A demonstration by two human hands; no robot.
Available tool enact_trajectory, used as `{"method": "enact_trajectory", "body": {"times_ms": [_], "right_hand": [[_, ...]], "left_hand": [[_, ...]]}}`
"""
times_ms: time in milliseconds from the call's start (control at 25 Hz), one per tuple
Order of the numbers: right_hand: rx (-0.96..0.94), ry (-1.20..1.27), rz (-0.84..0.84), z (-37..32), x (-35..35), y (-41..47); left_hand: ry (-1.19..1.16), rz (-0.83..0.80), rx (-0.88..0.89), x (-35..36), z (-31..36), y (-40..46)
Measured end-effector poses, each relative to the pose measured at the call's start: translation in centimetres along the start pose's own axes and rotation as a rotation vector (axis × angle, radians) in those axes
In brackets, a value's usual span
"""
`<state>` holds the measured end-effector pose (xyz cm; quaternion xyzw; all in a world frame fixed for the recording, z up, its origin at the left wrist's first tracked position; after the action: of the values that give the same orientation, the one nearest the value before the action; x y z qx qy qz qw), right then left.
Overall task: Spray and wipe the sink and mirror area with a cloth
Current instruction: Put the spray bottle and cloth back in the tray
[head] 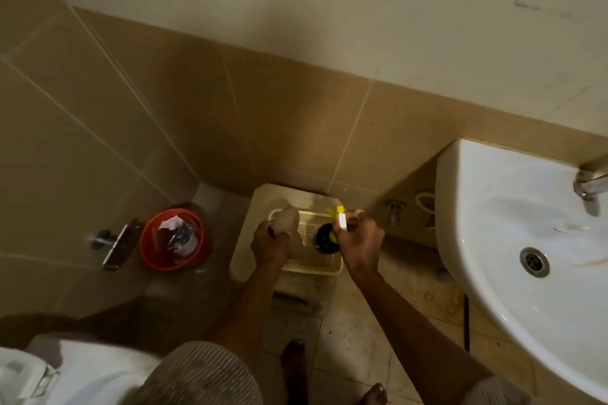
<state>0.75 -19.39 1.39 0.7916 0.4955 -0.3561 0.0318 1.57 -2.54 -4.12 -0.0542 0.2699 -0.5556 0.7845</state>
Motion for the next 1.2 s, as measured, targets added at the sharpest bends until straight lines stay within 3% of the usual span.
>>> {"method": "enact_trajectory", "body": {"times_ms": [360, 1200], "right_hand": [[0.056, -0.159, -0.013, 3.7, 4.7, 3.2], [0.131, -0.364, -0.160, 2.5, 5.2, 3.4]], "left_hand": [[0.100, -0.038, -0.046, 3.5, -4.0, 3.0], [0.625, -0.148, 0.208, 4.1, -6.0, 3.0]]}}
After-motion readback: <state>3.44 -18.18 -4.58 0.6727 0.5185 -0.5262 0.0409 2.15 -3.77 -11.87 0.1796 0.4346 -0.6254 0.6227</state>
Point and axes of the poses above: each hand's wrist, its own y-axis towards the middle knuckle, its own x-axis out of the palm, z = x × y, the point moved 1 cm from there along y, towards the middle knuckle, and after that the axes turned 11 degrees about x, right-handed, at the moved point
